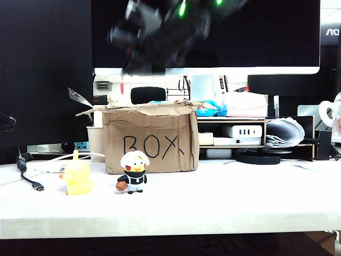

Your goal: Put the doll that is least similar in size compared to the others into the paper box.

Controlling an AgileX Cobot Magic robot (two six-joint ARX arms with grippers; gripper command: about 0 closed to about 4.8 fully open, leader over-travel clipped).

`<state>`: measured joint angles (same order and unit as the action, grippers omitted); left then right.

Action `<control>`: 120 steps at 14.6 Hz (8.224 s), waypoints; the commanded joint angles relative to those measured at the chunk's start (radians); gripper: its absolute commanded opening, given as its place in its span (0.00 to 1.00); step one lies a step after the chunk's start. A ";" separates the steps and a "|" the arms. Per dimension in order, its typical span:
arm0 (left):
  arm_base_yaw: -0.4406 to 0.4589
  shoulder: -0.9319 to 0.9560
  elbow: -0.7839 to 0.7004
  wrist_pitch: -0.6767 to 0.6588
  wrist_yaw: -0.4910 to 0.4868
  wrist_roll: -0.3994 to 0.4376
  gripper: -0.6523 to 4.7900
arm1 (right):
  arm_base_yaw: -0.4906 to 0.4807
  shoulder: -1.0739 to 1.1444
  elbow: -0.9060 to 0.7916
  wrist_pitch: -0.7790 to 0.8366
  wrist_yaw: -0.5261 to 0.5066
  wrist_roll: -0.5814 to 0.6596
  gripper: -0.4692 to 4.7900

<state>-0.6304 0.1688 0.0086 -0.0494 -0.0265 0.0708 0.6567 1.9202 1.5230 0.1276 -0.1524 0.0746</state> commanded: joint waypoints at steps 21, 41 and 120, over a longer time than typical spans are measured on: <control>0.453 -0.166 0.001 -0.001 0.005 0.000 0.11 | 0.880 -0.877 -0.885 -0.240 1.230 0.299 0.08; 0.538 -0.166 0.001 -0.002 0.005 0.000 0.11 | 0.883 -0.879 -0.885 -0.294 1.352 0.010 0.08; 0.537 -0.166 0.001 -0.003 0.005 0.001 0.11 | -0.588 -1.917 -1.518 -0.205 0.176 -0.019 0.09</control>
<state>-0.0937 0.0032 0.0086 -0.0643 -0.0257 0.0708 0.0689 0.0032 0.0116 -0.0891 0.0223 0.0540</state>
